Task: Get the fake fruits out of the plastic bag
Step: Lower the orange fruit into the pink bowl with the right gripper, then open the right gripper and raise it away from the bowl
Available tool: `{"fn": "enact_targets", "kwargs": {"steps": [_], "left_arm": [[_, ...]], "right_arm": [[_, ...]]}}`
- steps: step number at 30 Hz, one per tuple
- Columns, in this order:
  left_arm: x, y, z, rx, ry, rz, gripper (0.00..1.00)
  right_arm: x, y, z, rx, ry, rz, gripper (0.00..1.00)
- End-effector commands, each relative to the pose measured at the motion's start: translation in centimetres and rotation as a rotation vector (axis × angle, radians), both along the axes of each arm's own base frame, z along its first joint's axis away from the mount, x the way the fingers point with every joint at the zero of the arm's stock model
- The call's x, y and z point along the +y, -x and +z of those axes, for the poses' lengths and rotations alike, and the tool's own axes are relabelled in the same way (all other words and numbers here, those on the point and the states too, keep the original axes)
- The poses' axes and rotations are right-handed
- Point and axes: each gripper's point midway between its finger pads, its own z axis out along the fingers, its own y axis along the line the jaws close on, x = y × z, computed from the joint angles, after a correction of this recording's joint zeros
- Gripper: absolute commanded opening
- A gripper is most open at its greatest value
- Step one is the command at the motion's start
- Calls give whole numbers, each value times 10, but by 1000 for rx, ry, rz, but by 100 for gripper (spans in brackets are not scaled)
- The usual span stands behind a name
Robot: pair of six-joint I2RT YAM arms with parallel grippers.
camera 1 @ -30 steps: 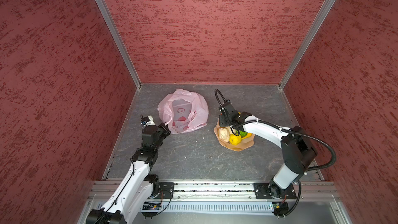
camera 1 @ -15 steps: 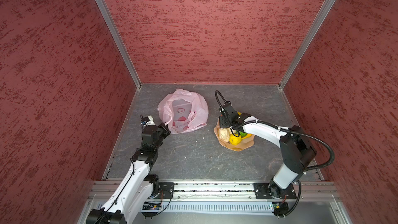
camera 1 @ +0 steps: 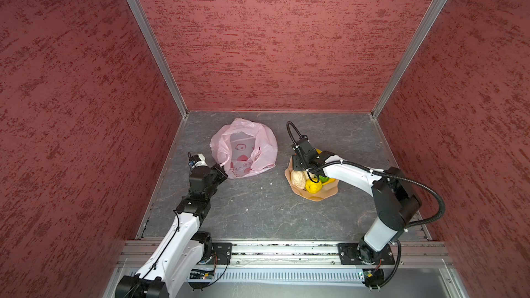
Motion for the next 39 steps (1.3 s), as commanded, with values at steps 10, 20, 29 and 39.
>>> {"fn": "enact_targets", "kwargs": {"steps": [10, 20, 29, 39], "left_arm": [[-2, -10, 10, -40, 8, -7, 0], [-5, -19, 7, -39, 13, -18, 0], [-13, -43, 14, -65, 20, -31, 0], [-30, -91, 22, -97, 3, -67, 0]], "right_arm": [[-7, -3, 11, -24, 6, -32, 72], [-12, 0, 53, -112, -53, -42, 77], [-34, 9, 92, -212, -72, -94, 79], [-83, 14, 104, -255, -86, -187, 80]]}}
